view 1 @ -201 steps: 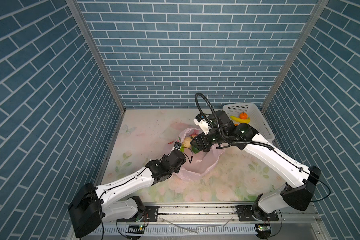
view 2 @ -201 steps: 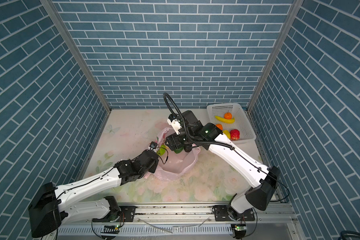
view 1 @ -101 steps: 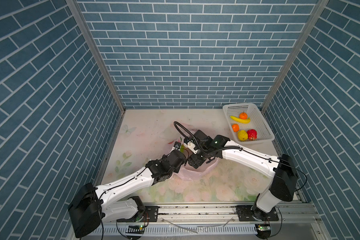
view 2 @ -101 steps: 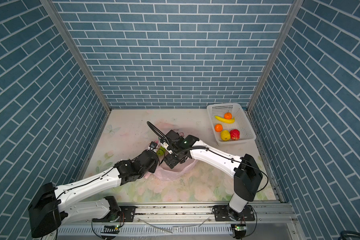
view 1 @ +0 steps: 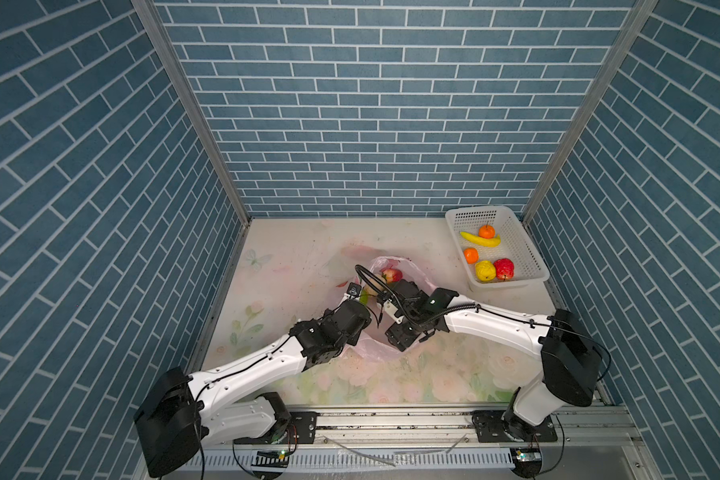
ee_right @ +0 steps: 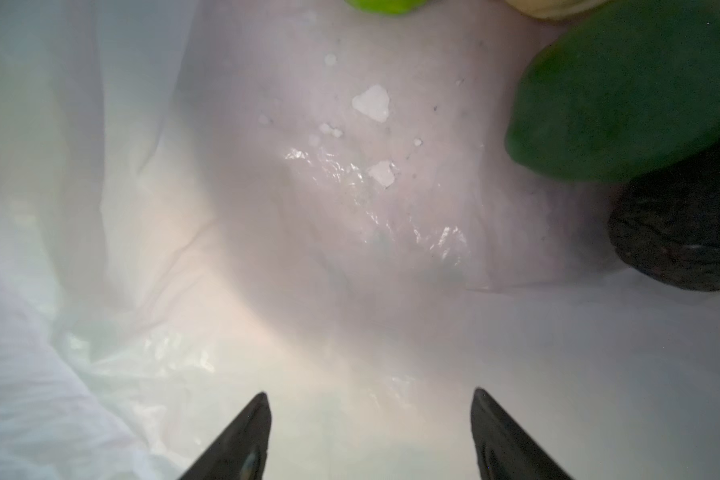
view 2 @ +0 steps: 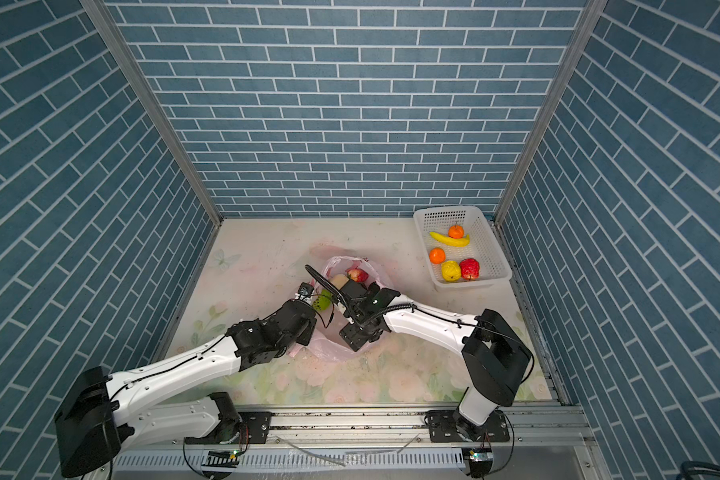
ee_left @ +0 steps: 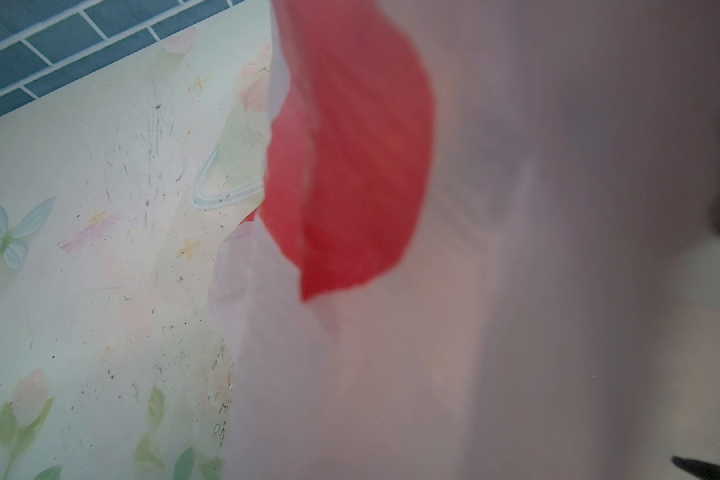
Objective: Untie the knot of the plastic bag and take out the fruit
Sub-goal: 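Lower the right gripper into the bag and close on the dark green fruit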
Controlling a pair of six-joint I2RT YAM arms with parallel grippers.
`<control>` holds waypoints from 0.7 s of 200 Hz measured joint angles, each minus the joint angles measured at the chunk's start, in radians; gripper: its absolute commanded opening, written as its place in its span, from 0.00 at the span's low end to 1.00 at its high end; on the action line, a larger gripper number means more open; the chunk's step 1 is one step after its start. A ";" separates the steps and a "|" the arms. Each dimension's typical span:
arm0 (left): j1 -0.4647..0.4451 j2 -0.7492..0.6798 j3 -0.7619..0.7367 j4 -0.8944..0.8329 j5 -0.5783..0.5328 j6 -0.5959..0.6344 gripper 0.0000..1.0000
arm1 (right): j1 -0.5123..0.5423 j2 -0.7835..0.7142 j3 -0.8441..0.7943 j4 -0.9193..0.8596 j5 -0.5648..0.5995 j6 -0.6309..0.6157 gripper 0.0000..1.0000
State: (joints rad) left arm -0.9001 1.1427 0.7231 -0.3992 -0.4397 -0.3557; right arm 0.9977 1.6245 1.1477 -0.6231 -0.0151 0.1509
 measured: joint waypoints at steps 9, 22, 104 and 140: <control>0.000 -0.002 0.000 0.000 -0.002 0.000 0.00 | 0.000 0.001 0.000 0.019 0.004 0.000 0.76; 0.000 -0.006 0.000 -0.001 -0.003 -0.002 0.00 | -0.004 0.005 0.000 0.049 0.012 0.000 0.76; 0.000 -0.010 0.000 -0.003 0.003 -0.011 0.00 | -0.131 0.149 0.025 0.299 0.073 0.190 0.82; 0.000 -0.006 0.000 -0.003 0.016 -0.011 0.00 | -0.159 0.190 0.085 0.382 0.125 0.297 0.85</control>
State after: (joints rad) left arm -0.9001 1.1366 0.7231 -0.4019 -0.4236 -0.3672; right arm 0.8383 1.8145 1.2327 -0.2413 0.1097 0.4480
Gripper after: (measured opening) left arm 0.044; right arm 0.847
